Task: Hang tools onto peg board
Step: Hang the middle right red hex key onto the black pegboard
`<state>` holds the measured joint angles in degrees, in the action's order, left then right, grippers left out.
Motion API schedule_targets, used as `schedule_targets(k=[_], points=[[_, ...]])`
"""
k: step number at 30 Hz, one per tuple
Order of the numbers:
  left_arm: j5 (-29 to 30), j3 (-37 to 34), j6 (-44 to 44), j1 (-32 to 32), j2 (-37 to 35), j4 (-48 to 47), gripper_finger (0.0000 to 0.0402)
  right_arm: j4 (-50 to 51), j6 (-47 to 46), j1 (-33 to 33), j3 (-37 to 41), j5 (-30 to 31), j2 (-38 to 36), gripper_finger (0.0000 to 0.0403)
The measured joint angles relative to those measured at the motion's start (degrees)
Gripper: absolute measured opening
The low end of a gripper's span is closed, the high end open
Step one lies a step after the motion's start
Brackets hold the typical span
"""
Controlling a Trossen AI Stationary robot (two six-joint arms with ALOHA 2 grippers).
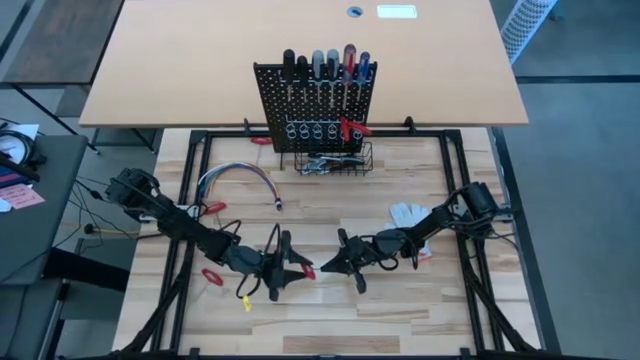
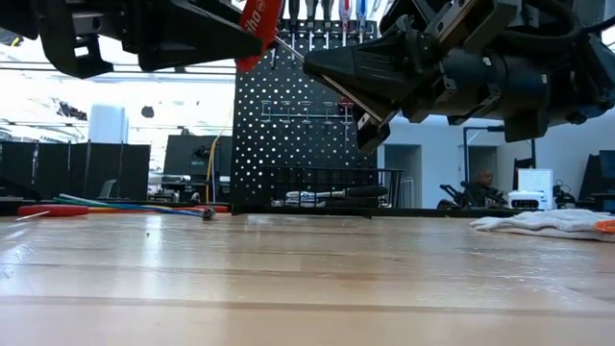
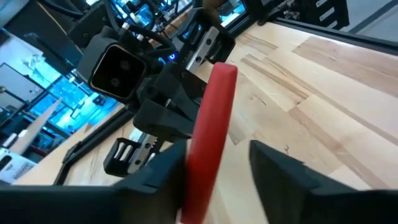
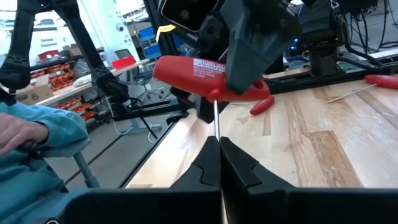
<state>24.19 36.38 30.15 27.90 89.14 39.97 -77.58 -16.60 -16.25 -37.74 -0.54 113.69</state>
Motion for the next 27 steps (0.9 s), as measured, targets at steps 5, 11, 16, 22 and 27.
schedule_targets(k=[5, 11, 16, 22, 27], points=[[0.2, 0.0, -2.6, 0.0, -0.3, -0.8, 0.0047, 0.6, 0.2, 0.0, 0.0, -0.2, 0.0, 0.0000], [5.6, 0.8, -11.3, 0.1, -1.1, -8.3, 0.0037, 4.1, 1.8, 1.3, -0.1, 1.0, -0.1, 0.0018], [8.1, 7.7, -21.1, 0.0, -1.0, -31.3, 0.0037, 20.8, 2.1, 4.9, -0.5, 1.1, -3.6, 0.0071], [11.1, 14.0, -29.4, 0.0, -1.1, -46.8, 0.0037, 38.9, 14.7, 5.8, -6.9, 1.9, -10.7, 0.0178], [13.3, 15.4, -32.3, 0.0, -1.1, -49.6, 0.0037, 49.0, 20.4, 2.2, -16.1, 8.7, -11.7, 0.0225]])
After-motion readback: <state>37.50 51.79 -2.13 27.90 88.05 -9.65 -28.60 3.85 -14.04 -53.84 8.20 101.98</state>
